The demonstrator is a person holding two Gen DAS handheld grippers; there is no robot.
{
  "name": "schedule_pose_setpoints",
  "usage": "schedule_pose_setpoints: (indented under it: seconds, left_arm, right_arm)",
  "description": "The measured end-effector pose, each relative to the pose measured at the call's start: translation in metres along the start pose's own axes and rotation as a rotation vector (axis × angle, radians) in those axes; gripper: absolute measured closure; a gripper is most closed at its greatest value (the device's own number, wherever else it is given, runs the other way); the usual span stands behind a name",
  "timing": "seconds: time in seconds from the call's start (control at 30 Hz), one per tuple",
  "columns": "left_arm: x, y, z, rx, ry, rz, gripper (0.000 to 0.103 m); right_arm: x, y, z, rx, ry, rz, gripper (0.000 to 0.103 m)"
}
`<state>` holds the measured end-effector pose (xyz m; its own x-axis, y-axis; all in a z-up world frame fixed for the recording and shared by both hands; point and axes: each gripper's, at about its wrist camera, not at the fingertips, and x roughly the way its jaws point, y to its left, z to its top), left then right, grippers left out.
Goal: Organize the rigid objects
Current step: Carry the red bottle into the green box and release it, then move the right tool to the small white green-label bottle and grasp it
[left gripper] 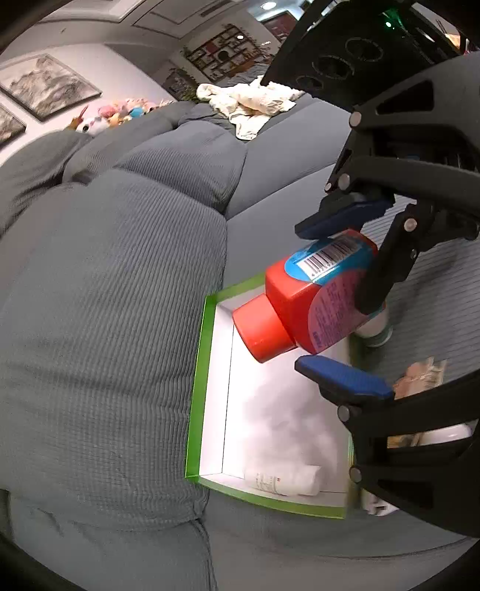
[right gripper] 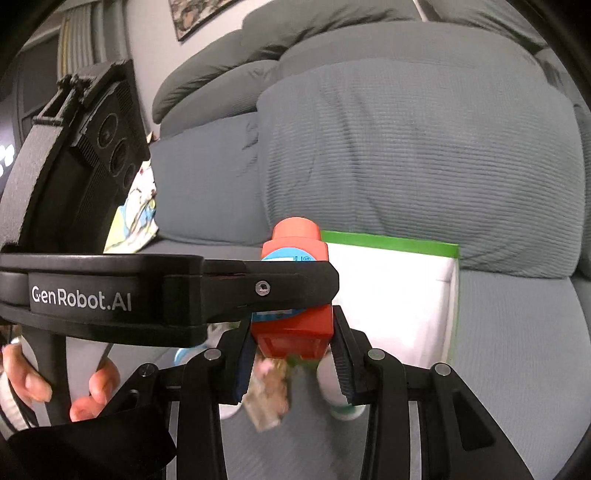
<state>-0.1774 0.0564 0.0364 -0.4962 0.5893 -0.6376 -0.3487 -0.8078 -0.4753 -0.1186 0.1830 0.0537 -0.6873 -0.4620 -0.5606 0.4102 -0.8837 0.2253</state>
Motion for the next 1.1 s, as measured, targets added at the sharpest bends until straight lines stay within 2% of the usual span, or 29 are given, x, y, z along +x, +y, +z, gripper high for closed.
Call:
schedule_pose_setpoints:
  seconds: [0.1,0.37,0.43,0.5,0.6,0.67,0.9,0.97,1.1]
  left_arm:
    - [0.018,0.013,0.011,-0.041,0.025,-0.002,0.039]
    - [0.057,0.036,0.019,-0.123,0.082,0.022,0.041]
    - [0.060,0.038,0.021,-0.143,0.088,0.029,0.034]
    - [0.059,0.043,0.021,-0.161,0.093,0.041,0.014]
    - [0.051,0.049,0.020,-0.165,0.082,0.088,0.001]
    - [0.043,0.051,0.018,-0.168,0.072,0.113,0.002]
    - [0.015,0.046,0.004,-0.110,0.025,0.161,0.002]
    - [0.008,0.038,-0.003,-0.059,0.011,0.176,0.001]
    - [-0.002,0.022,-0.026,0.061,0.000,0.222,0.001]
  right_arm:
    - [0.024,-0.014,0.009,0.034,0.038,0.012,0.063]
    - [0.069,-0.034,0.003,0.067,0.131,-0.015,0.063]
    - [0.076,-0.037,0.000,0.075,0.149,-0.029,0.063]
    - [0.078,-0.039,-0.001,0.080,0.152,-0.053,0.063]
    - [0.072,-0.041,-0.003,0.094,0.142,-0.081,0.052]
    - [0.063,-0.042,-0.005,0.096,0.130,-0.109,0.043]
    - [0.005,-0.037,-0.020,0.163,0.043,-0.134,0.042]
    - [-0.005,-0.033,-0.017,0.174,0.035,-0.147,0.042]
    - [-0.027,-0.036,-0.036,0.221,0.028,-0.180,0.041]
